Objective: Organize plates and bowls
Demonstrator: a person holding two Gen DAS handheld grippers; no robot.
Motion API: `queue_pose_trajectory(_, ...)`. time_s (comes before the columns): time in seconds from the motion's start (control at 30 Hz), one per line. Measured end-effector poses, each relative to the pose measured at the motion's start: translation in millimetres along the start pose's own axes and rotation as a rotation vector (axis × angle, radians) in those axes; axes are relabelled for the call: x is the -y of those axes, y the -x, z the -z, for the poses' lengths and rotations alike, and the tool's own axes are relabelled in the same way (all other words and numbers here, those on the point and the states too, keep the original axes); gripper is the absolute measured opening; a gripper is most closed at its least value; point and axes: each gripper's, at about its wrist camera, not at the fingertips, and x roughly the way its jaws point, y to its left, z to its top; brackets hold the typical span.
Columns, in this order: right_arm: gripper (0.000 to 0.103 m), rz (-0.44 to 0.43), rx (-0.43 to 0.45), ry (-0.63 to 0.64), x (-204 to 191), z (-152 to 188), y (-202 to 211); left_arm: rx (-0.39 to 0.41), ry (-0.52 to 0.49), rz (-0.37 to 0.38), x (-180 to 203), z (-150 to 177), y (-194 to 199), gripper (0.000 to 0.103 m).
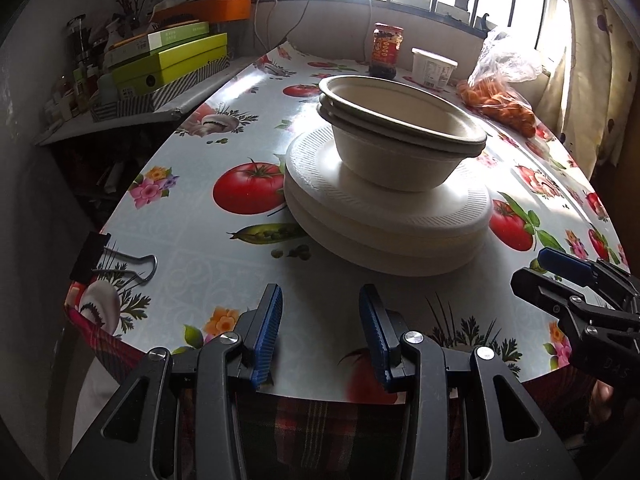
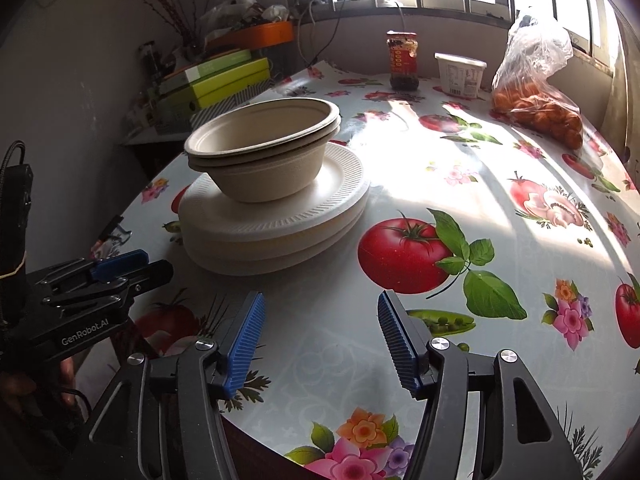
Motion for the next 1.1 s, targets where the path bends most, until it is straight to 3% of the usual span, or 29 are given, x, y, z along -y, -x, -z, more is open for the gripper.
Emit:
queue_pose_trajectory(0.53, 0.072, 0.065, -0.022, 0.026, -3, 17, -4, -0.012, -0.019, -0.042, 7, 8, -4, 0.042)
queue_pose_trajectory(0.6, 0.076, 0.070, -0.018, 0.020, -3, 18, -3, -0.011, -0.016, -0.042, 8, 8, -4, 0.043)
queue_pose_trajectory(0.77, 0.078, 0.098, -0.011, 0.024, -4, 21, -2, -0.018, -0.033, -0.036, 13, 9, -5, 0.059)
queue_pose_trajectory(1.1, 0.080, 0.116, -0.004, 0.022, -4, 24, -2, -0.017, -0.025, -0.036, 14, 10, -5, 0.061)
